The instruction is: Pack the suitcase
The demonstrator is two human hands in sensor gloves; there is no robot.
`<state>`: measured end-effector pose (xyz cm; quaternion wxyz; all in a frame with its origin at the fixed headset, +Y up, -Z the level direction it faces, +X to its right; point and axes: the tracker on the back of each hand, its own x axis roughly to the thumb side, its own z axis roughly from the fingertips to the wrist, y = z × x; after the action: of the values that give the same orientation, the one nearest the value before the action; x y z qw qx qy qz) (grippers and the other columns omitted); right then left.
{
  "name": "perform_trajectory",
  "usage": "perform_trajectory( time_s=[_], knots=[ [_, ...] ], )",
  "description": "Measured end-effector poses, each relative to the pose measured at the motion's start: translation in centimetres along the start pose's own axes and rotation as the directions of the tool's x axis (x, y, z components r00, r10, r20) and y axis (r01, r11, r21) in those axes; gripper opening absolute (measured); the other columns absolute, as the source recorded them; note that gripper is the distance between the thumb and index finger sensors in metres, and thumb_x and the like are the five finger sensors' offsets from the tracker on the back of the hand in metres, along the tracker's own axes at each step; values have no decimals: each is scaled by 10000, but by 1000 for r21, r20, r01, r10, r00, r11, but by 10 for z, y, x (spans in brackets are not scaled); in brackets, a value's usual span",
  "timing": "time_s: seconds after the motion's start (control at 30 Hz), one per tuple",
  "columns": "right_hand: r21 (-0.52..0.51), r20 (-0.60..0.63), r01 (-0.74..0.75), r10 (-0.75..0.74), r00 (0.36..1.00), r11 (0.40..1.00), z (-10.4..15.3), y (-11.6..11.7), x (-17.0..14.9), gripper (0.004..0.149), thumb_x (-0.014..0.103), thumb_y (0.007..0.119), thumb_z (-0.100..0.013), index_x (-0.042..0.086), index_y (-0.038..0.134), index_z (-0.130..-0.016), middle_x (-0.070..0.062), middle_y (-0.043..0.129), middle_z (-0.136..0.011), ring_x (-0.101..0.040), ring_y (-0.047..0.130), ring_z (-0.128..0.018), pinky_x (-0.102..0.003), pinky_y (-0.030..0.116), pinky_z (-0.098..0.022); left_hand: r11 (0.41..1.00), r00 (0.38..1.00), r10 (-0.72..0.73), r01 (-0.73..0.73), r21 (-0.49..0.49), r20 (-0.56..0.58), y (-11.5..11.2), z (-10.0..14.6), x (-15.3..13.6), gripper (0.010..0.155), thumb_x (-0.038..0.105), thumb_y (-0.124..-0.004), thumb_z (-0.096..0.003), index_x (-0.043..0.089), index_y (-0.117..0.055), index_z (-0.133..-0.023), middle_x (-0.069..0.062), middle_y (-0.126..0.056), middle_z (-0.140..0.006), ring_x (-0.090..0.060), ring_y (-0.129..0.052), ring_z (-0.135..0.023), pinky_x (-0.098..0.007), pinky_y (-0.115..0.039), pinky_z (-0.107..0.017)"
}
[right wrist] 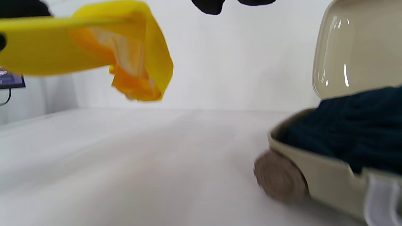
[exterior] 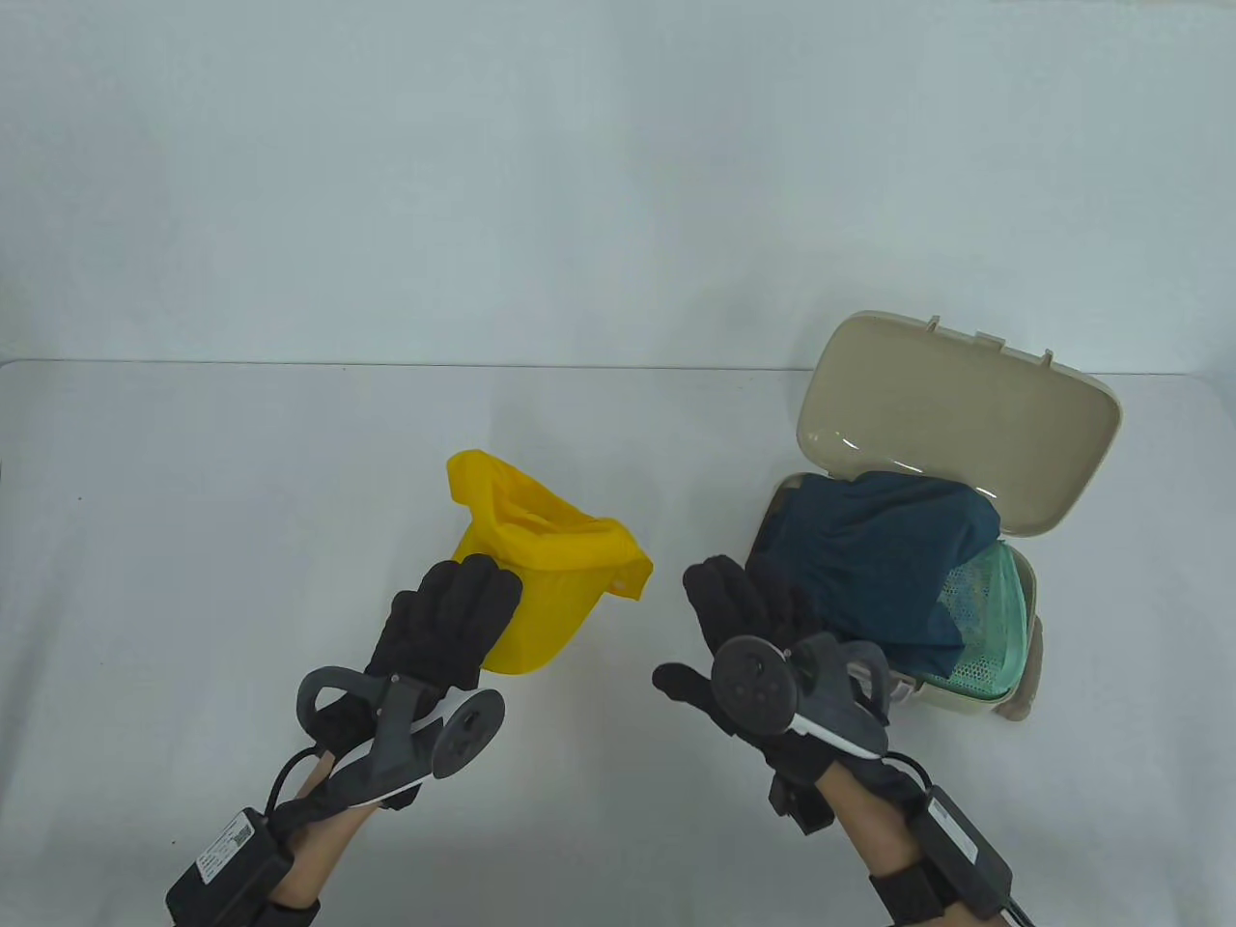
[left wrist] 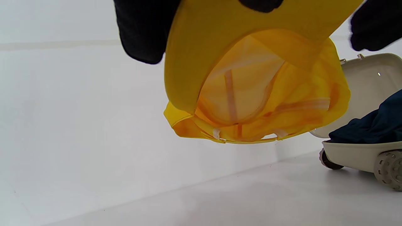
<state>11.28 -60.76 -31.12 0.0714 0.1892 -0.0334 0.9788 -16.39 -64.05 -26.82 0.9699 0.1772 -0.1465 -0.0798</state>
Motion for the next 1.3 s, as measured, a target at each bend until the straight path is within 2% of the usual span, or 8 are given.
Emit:
perform_trajectory(
  time_s=[0.2, 0.4, 0.57, 0.63, 0.73, 0.83, 1.1, 1.3],
  knots=[
    [29, -67, 151, -149, 987, 988, -68, -51, 2, 914, 751, 455, -425, 192, 336, -1139, -96, 494, -1204, -438, 617, -1082, -646, 555, -736, 999, 1000, 1, -2, 40, 29, 8, 6, 5, 600, 298, -534, -570, 354, -273, -1108, -2, -438, -1203, -309, -681, -1080, -447, -702, -761],
    [229, -150, 339, -311, 938, 912, -123, -41, -7, 943, 763, 440, -429, 159, 325, -1144, -149, 534, -1185, -442, 689, -1033, -616, 631, -706, 995, 998, 7, -13, 97, 59, 19, 12, 10, 602, 299, -530, -571, 355, -261, -1107, 2, -430, -1204, -305, -678, -1082, -444, -701, -763],
    [468, -228, 576, -538, 811, 670, -141, 2, -24, 997, 778, 410, -436, 101, 253, -1151, -224, 546, -1171, -515, 711, -995, -661, 644, -665, 989, 997, 18, -28, 146, 73, 25, 17, 10, 605, 302, -522, -571, 358, -238, -1102, 4, -397, -1207, -300, -673, -1085, -437, -701, -766],
    [566, -264, 635, -614, 743, 526, -141, 23, -31, 1016, 784, 397, -436, 84, 225, -1151, -266, 550, -1163, -546, 724, -978, -684, 668, -636, 987, 996, 30, -42, 152, 84, 25, 18, 10, 606, 305, -516, -572, 362, -226, -1100, 4, -383, -1209, -294, -668, -1090, -433, -698, -771],
    [591, -275, 709, -730, 626, 385, -137, 40, -33, 1026, 791, 407, -430, 69, 284, -1149, -266, 710, -1084, -510, 876, -869, -637, 772, -575, 988, 994, 44, -59, 145, 101, 23, 18, 10, 608, 309, -510, -571, 364, -213, -1098, 23, -372, -1210, -287, -661, -1094, -428, -693, -776],
    [580, -257, 752, -805, 534, 313, -134, 40, -33, 1024, 790, 430, -431, 57, 343, -1140, -211, 823, -989, -420, 963, -774, -565, 822, -542, 992, 988, 55, -71, 103, 148, 17, 16, 12, 607, 311, -513, -567, 383, -215, -1091, 30, -367, -1210, -283, -650, -1100, -427, -685, -782],
    [608, -176, 627, -688, 704, 487, -127, 16, -13, 1002, 725, 619, -466, 54, 295, -1135, -205, 765, -1013, -379, 942, -781, -550, 803, -563, 998, 980, -56, 56, 7, 192, 3, 13, 24, 599, 297, -545, -559, 408, -282, -1086, 41, -405, -1207, -286, -627, -1109, -454, -669, -782],
    [625, -126, 507, -563, 816, 594, -119, 19, 21, 891, 529, 744, -498, 35, 327, -1110, -123, 833, -911, -205, 991, -644, -453, 845, -534, 992, 970, -115, 122, -21, 212, -3, 11, 30, 599, 295, -551, -558, 410, -292, -1086, 41, -414, -1207, -284, -625, -1112, -459, -664, -783]
  ],
)
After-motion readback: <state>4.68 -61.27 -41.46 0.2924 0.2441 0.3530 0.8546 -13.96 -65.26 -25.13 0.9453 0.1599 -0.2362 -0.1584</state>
